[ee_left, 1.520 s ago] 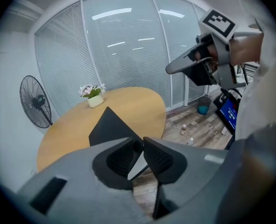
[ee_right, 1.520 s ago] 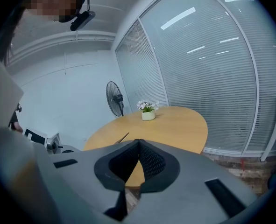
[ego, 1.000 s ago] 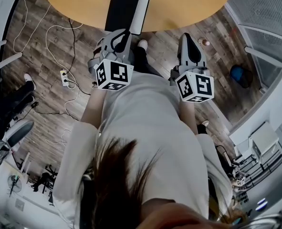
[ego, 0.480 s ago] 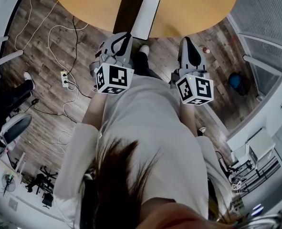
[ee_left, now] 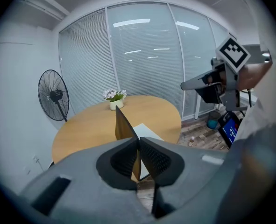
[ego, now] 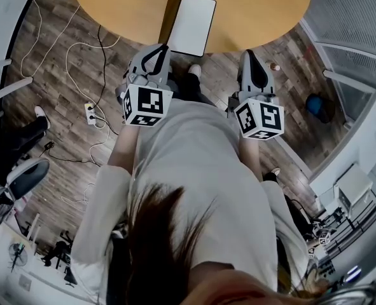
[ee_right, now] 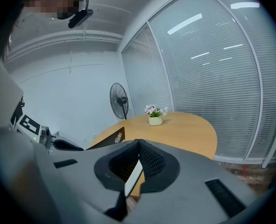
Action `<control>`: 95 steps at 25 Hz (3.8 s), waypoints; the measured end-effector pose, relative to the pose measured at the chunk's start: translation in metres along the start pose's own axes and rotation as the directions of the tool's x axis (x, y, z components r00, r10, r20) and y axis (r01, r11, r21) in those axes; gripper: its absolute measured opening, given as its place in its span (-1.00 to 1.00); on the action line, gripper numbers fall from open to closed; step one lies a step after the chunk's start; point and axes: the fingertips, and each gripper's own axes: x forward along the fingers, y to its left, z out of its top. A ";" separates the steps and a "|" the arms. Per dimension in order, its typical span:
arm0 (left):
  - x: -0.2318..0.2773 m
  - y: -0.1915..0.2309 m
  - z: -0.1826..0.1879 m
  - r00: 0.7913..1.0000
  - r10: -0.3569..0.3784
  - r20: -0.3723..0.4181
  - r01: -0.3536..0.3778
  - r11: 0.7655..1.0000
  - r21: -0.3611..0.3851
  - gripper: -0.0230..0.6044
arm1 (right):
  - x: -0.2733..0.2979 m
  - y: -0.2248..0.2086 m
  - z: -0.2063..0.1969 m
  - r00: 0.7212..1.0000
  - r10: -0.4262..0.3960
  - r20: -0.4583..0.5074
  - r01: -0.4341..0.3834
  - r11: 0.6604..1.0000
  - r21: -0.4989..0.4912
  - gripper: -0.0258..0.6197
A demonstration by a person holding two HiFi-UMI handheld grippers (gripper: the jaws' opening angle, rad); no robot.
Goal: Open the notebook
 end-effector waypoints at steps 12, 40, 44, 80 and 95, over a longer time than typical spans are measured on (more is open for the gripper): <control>-0.010 0.019 -0.008 0.998 -0.058 -0.004 0.058 0.998 0.006 -0.82 | -0.006 0.022 0.006 0.997 -0.077 0.025 0.076 0.997 0.014 -0.92; -0.020 0.062 -0.032 0.997 -0.056 0.048 0.062 0.992 -0.114 -0.82 | 0.000 0.063 0.004 0.992 -0.123 0.025 0.124 0.992 -0.015 -0.92; -0.022 0.068 -0.039 0.998 -0.051 0.047 0.056 0.990 -0.127 -0.81 | -0.001 0.069 0.003 0.991 -0.130 0.027 0.131 0.991 -0.017 -0.92; -0.008 0.131 -0.116 0.999 0.008 -0.043 -0.021 0.947 -0.321 -0.79 | 0.041 0.104 0.000 0.992 -0.126 -0.017 0.125 0.991 -0.048 -0.92; 0.009 0.138 -0.153 0.994 0.022 -0.111 -0.064 0.918 -0.391 -0.77 | 0.049 0.105 0.001 0.993 -0.114 -0.028 0.112 0.992 -0.065 -0.92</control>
